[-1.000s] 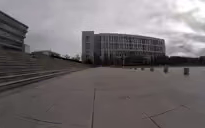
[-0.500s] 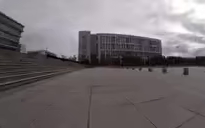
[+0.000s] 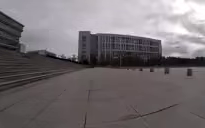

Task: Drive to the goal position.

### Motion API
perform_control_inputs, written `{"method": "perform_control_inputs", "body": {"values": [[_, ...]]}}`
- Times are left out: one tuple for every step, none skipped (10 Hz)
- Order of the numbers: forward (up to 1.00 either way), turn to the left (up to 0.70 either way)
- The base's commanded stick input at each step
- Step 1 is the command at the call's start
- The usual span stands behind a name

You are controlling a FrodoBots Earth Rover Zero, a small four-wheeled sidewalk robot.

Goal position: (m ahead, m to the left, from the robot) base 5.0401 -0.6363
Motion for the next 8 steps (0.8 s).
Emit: {"method": "perform_control_inputs", "body": {"values": [[0.7, 0.0], [0.7, 0.0], [0.4, 0.0], [0.09, 0.0], [0.0, 0.0], [0.0, 0.0], [0.0, 0.0], [0.0, 0.0]]}}
